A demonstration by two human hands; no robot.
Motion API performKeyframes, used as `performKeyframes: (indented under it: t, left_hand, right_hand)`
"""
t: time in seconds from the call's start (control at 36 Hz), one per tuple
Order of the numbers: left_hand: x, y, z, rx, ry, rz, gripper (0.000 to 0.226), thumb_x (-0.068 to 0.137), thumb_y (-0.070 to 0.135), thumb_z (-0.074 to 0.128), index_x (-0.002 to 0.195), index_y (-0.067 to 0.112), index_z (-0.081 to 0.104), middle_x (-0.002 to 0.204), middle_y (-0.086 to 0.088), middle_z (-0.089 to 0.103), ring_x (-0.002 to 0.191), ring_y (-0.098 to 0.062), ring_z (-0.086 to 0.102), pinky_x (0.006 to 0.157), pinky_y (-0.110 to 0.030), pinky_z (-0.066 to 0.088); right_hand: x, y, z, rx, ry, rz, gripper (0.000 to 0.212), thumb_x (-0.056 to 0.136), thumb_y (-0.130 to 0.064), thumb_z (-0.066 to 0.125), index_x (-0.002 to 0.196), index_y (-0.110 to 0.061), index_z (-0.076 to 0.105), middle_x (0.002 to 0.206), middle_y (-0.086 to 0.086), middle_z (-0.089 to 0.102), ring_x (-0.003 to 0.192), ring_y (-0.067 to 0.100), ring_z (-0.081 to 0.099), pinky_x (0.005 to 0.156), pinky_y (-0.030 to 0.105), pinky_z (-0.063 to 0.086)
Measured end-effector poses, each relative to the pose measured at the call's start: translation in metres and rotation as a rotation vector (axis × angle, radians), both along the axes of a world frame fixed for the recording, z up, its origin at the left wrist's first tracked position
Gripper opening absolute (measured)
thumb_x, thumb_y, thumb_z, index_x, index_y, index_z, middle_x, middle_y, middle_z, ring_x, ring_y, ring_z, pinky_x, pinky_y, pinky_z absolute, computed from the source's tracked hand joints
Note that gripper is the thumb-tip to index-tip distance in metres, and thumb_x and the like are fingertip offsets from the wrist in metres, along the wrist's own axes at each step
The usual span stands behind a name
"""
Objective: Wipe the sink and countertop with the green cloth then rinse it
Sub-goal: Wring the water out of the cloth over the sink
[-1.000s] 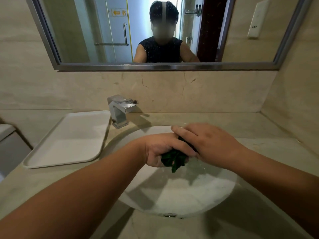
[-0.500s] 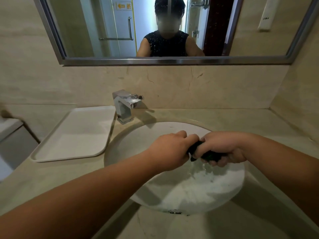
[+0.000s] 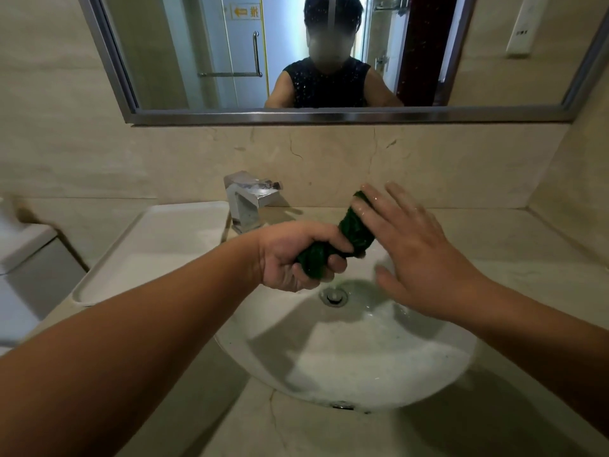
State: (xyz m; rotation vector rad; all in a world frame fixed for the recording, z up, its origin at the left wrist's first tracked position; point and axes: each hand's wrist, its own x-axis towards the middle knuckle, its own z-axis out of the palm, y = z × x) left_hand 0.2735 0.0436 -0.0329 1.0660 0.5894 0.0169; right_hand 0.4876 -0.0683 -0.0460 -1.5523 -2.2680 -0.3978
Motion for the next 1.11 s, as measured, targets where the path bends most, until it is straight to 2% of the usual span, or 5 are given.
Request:
performKeyframes:
  t: [0.17, 0.28, 0.42, 0.97, 1.11]
  left_hand:
    - [0.027, -0.023, 0.011, 0.445, 0.325, -0.274, 0.024, 0.076, 0.024, 0.088, 0.077, 0.015, 0.066, 0.073, -0.004, 0.053, 0.064, -0.018, 0.04, 0.058, -0.035, 0.012]
    - [0.047, -0.031, 0.006, 0.695, 0.457, -0.087, 0.033, 0.084, 0.019, 0.08, 0.06, 0.014, 0.057, 0.062, -0.004, 0.053, 0.054, -0.023, 0.04, 0.052, -0.034, 0.026]
    - [0.074, -0.047, -0.011, 1.429, 0.806, -0.065, 0.024, 0.091, 0.021, 0.065, 0.069, 0.014, 0.056, 0.061, -0.004, 0.054, 0.05, -0.022, 0.047, 0.047, -0.027, 0.036]
    - [0.02, -0.026, -0.04, 2.271, 0.341, 0.146, 0.04, 0.081, 0.015, 0.069, 0.121, 0.02, 0.067, 0.095, -0.008, 0.059, 0.071, -0.03, 0.057, 0.042, -0.029, 0.032]
    - [0.009, -0.02, -0.034, 2.131, 0.394, 0.243, 0.025, 0.082, 0.023, 0.068, 0.105, 0.017, 0.064, 0.089, -0.005, 0.063, 0.08, -0.031, 0.063, 0.055, -0.031, 0.039]
  right_hand:
    - [0.001, 0.01, 0.003, 0.48, -0.345, 0.236, 0.045, 0.099, -0.019, 0.061, 0.143, -0.009, 0.06, 0.147, 0.018, 0.059, 0.135, 0.042, 0.055, 0.112, 0.057, 0.041]
    - [0.006, 0.014, 0.007, 0.269, -0.366, 0.111, 0.02, 0.074, -0.01, 0.077, 0.086, -0.011, 0.061, 0.071, 0.006, 0.056, 0.056, 0.026, 0.048, 0.051, 0.034, 0.031]
    - [-0.009, 0.015, 0.004, -0.334, -0.438, -0.303, 0.017, 0.094, -0.026, 0.054, 0.082, -0.024, 0.043, 0.068, -0.005, 0.047, 0.061, 0.022, 0.053, 0.055, 0.032, 0.042]
    - [-0.015, 0.037, 0.022, -1.168, 0.901, -0.261, 0.017, 0.087, -0.011, 0.067, 0.102, -0.019, 0.062, 0.065, 0.004, 0.048, 0.049, 0.013, 0.027, 0.051, 0.028, 0.015]
    - [-0.026, 0.04, 0.027, -1.103, 1.173, -0.192, 0.022, 0.095, -0.009, 0.067, 0.116, -0.005, 0.064, 0.097, 0.013, 0.065, 0.057, 0.015, 0.056, 0.048, 0.025, 0.042]
